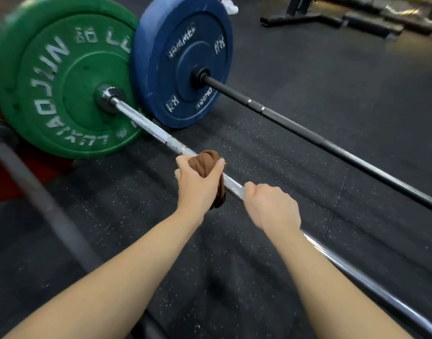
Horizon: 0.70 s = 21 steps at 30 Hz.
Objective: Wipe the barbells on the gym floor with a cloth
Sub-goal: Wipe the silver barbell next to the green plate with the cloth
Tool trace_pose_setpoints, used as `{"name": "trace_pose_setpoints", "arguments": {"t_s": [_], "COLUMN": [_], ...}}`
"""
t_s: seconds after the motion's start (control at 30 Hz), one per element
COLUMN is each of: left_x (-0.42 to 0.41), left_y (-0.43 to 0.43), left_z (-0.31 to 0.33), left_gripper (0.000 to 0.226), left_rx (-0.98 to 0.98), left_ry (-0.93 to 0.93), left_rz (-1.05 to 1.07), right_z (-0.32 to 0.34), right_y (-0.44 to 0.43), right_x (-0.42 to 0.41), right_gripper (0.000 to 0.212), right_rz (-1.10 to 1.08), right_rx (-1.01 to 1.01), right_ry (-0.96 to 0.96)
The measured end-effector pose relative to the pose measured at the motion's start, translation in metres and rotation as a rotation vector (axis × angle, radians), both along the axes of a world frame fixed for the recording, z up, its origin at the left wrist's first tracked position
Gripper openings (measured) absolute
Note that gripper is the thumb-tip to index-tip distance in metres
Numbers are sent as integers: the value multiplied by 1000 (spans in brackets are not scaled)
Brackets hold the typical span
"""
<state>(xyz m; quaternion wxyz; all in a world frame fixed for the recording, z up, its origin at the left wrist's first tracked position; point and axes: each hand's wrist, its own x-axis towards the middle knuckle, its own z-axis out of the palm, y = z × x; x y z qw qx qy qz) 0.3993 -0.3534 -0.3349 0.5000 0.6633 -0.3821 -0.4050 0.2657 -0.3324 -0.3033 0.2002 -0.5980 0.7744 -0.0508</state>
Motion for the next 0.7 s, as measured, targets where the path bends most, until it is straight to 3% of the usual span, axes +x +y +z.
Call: {"name": "trace_pose_setpoints", "arguments": {"t_s": [0.17, 0.37, 0.5, 0.7], "left_x": [-10, -7, 0, 2], "left_y": [5, -4, -14, -15], "left_z": [-3, -6, -13, -18], "left_gripper": [50, 51, 54, 54], "left_rx": [27, 26, 21, -9], "left_ry": [-2, 74, 165, 157], "left_rz": [-42, 11, 39, 50], "right_z": [5, 1, -5, -5], "right_y": [-17, -43, -34, -28], "right_x": [2, 33, 33, 29], "right_gripper": [33, 48, 28, 20], "right_rz": [-14, 17, 155, 216], "right_rx": [198, 159, 52, -47], "right_ry": [13, -55, 119, 72]}}
